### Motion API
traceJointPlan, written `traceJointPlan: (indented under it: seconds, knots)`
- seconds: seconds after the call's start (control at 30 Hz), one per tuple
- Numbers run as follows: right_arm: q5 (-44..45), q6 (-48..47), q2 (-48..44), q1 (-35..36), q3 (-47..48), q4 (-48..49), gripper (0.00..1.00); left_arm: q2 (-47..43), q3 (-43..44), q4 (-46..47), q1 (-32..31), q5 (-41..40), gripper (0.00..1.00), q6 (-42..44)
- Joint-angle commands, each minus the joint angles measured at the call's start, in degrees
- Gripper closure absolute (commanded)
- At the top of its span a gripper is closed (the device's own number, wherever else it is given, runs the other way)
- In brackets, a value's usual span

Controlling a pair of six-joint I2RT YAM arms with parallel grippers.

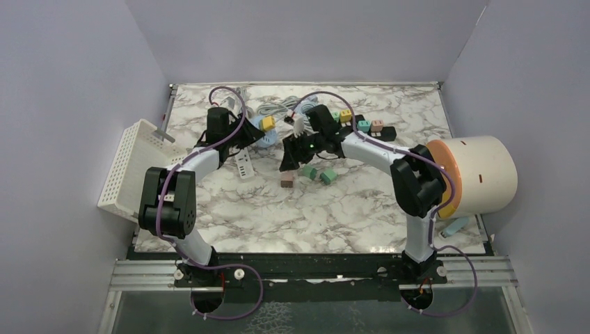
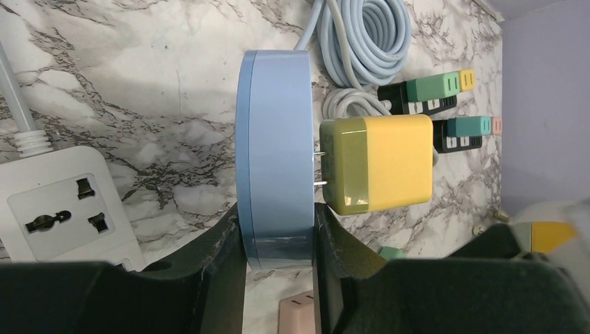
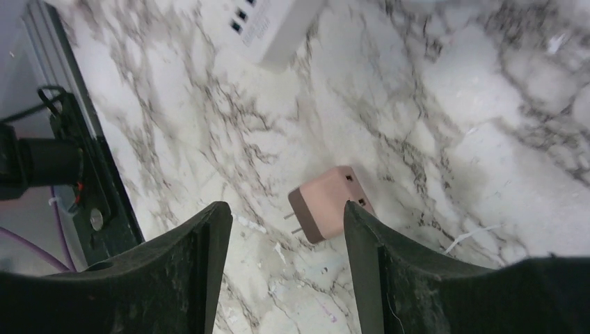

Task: Pull the plug off the socket

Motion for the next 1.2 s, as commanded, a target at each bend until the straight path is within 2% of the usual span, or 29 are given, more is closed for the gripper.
traceJointPlan:
  seconds: [0.0, 0.13, 0.33, 0.97, 1.07, 1.17]
  knots:
    - [4.0, 9.7, -7.2, -0.7, -3.9, 18.3, 0.35, -4.7, 0.1, 3.0, 0.6, -0.5, 1.00, 0.3]
    - [2.9, 19.2, -5.4, -1.6, -2.9, 27.0, 0.35, -6.3, -2.1, 4.8, 0.6, -1.4, 1.00, 0.0]
    - [7.0, 26.5, -0.3, -1.6, 3.1, 27.5, 0.35, -8.0, -4.3, 6.5, 0.6, -2.0, 1.00, -0.7]
    - [6.6, 31.3, 8.9, -1.6, 13.2, 27.4, 0.36, -8.8, -5.6, 8.2, -0.2, -1.1, 1.00, -0.9]
    - [6.1, 31.5, 10.2, -1.6, 14.5, 27.6, 0.44, -8.8, -5.8, 8.2, -0.5, -1.2, 1.00, -0.7]
    - [5.4, 31.6, 11.4, -1.6, 16.2, 27.3, 0.65, -8.8, -5.9, 8.3, -0.7, -1.5, 1.00, -0.5]
